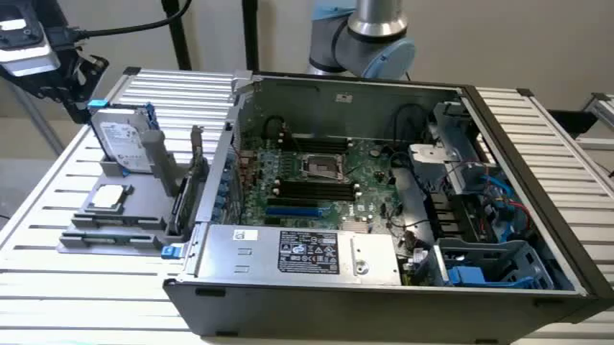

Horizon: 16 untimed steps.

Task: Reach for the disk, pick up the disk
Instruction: 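Reach for the disk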

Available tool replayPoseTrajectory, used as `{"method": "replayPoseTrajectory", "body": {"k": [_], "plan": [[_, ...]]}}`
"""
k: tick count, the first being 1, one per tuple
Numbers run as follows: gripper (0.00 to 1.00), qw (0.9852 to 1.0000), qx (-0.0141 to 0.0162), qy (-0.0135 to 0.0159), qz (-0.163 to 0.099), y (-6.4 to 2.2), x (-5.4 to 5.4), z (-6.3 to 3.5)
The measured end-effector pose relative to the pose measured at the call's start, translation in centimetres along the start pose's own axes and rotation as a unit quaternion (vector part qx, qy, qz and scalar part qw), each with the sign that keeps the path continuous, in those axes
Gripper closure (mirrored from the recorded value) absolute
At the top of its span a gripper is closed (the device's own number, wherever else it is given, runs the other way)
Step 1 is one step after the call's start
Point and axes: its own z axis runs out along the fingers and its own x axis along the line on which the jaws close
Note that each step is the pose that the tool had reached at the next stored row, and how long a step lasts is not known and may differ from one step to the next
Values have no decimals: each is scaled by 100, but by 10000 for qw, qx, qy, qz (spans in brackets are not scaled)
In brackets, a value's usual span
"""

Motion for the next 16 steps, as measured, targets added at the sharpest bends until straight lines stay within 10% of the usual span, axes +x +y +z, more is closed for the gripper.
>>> {"method": "replayPoseTrajectory", "body": {"k": [16], "plan": [[89,10000,1,1,0,112,12,4]]}}
